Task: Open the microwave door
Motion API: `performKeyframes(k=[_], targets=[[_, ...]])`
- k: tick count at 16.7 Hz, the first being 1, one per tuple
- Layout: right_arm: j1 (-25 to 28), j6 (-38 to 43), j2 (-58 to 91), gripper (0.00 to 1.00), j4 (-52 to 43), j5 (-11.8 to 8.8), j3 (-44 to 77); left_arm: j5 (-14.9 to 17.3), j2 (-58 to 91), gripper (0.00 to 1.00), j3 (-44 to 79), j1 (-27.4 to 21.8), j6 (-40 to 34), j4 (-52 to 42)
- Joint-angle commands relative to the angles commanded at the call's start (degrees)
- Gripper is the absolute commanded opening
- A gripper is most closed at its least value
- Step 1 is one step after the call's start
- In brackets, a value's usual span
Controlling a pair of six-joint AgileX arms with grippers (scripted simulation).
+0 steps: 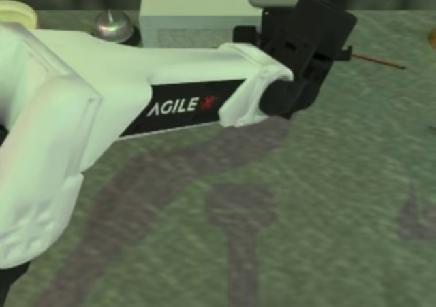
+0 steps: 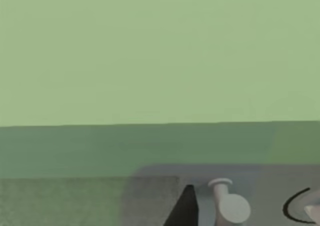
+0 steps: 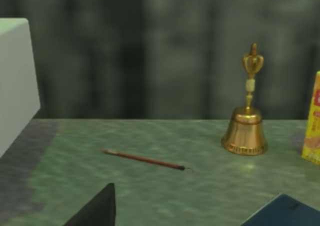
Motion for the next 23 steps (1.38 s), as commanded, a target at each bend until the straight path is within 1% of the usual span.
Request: performKeyframes(k=[4,5,8,10,13,20,23], targets=[[0.0,0.0,0.0,1.00,0.0,0.0,0.0,0.0,0.0,0.00,0.0,0.0,0.0,0.0],[0.0,0.0,0.0,1.00,0.0,0.0,0.0,0.2,-1.3,0.00,-2.1,-3.5,-0.1,0.1],[0.0,0.0,0.0,1.00,0.0,0.0,0.0,0.8,-0.4,0.00,-0.2,-3.4,-0.7,-1.9],[0.0,0.0,0.0,1.00,0.0,0.0,0.0,2.1,1.4,0.00,3.7,-3.0,-2.0,-6.1],[0.0,0.0,0.0,1.00,0.0,0.0,0.0,5.1,4.8,0.00,12.1,-2.1,-4.7,-17.0],[0.0,0.0,0.0,1.00,0.0,0.0,0.0,14.6,11.9,0.00,35.8,0.7,-12.4,-51.8],[0.0,0.0,0.0,1.00,0.0,0.0,0.0,17.9,13.7,0.00,42.9,1.8,-14.6,-61.0]])
